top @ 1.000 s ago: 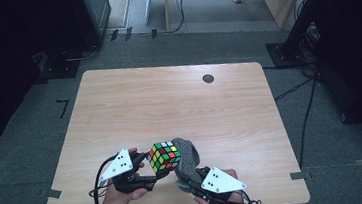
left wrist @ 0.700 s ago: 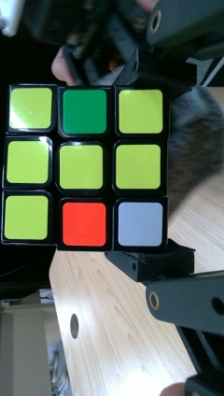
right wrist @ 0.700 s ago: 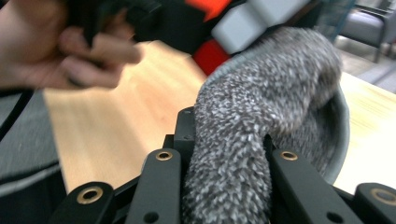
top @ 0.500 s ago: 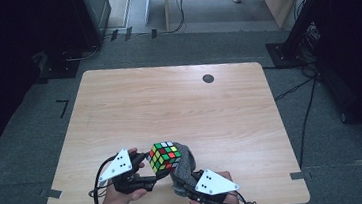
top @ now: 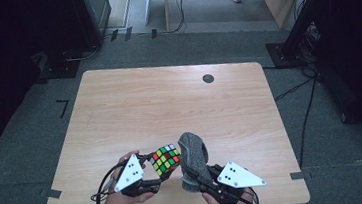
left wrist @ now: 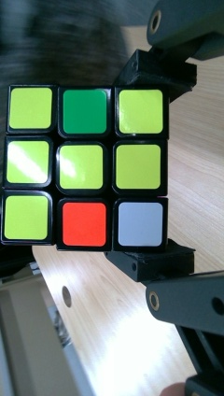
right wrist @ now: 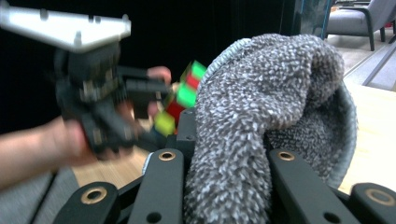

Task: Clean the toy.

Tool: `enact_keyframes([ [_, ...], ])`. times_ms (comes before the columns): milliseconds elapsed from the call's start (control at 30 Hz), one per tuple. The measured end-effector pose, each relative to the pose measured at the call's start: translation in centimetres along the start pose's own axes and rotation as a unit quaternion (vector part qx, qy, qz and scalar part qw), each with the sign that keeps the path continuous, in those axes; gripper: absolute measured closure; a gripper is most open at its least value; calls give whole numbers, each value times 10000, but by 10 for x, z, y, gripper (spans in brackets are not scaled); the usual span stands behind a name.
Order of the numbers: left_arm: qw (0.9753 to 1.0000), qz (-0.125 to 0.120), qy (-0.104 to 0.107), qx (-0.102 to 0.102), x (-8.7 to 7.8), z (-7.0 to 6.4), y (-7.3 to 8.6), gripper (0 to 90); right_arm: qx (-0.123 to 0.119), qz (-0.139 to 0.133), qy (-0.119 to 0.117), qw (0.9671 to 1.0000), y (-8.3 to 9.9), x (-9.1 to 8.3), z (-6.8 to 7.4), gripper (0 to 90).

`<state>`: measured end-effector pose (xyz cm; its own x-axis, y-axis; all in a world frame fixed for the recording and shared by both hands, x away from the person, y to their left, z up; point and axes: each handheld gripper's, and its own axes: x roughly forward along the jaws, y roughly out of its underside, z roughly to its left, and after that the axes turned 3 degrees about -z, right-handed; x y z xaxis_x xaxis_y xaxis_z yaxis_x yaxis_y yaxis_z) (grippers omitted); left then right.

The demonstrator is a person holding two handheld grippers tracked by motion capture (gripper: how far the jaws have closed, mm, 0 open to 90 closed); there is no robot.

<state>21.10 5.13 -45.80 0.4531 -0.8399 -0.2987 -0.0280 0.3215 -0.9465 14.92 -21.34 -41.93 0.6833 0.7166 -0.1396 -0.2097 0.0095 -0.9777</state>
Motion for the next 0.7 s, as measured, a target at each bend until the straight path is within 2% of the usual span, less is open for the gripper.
enact_keyframes([
  [67, 9991, 130, 22, 394, 6, -12, 1, 340, 131, -136, -118, 9998, -3, -2, 2, 758],
  [133, 9981, 173, 85, 580, 10, -20, 2, 340, 226, -209, -295, 9991, -4, -2, 5, 756],
  [200, 9967, 120, 96, 795, 10, -27, 0, 340, 312, -156, -430, 9985, -3, 1, 7, 755],
  [267, 9954, 88, 10, 950, 9, -30, -2, 340, 621, -198, -536, 9964, 2, 2, 3, 755],
  [300, 9944, 115, -48, 1046, 8, -30, -3, 340, 872, -247, -628, 9939, 5, 2, -2, 755],
  [333, 9943, 119, -79, 1061, 7, -30, -3, 340, 1070, -258, -645, 9918, 8, 2, -7, 755],
  [367, 9947, 94, -68, 1017, 6, -29, -2, 340, 1116, -223, -552, 9920, 10, 2, -11, 755],
  [433, 9958, 17, -53, 919, 5, -27, -3, 340, 930, -8, -158, 9955, 12, 2, -15, 755],
  [467, 9961, 8, -23, 886, 5, -27, -3, 340, 919, 30, -57, 9957, 12, 1, -16, 755],
  [567, 9959, 126, 3, 895, 8, -27, -2, 340, 1006, -59, -86, 9949, 8, -1, -14, 753],
  [633, 9951, 209, 9, 964, 10, -29, 0, 340, 893, -131, -230, 9957, 4, -1, -6, 751],
  [700, 9954, 130, 33, 948, 9, -30, -2, 340, 769, -128, -380, 9962, 1, 1, 1, 748],
])
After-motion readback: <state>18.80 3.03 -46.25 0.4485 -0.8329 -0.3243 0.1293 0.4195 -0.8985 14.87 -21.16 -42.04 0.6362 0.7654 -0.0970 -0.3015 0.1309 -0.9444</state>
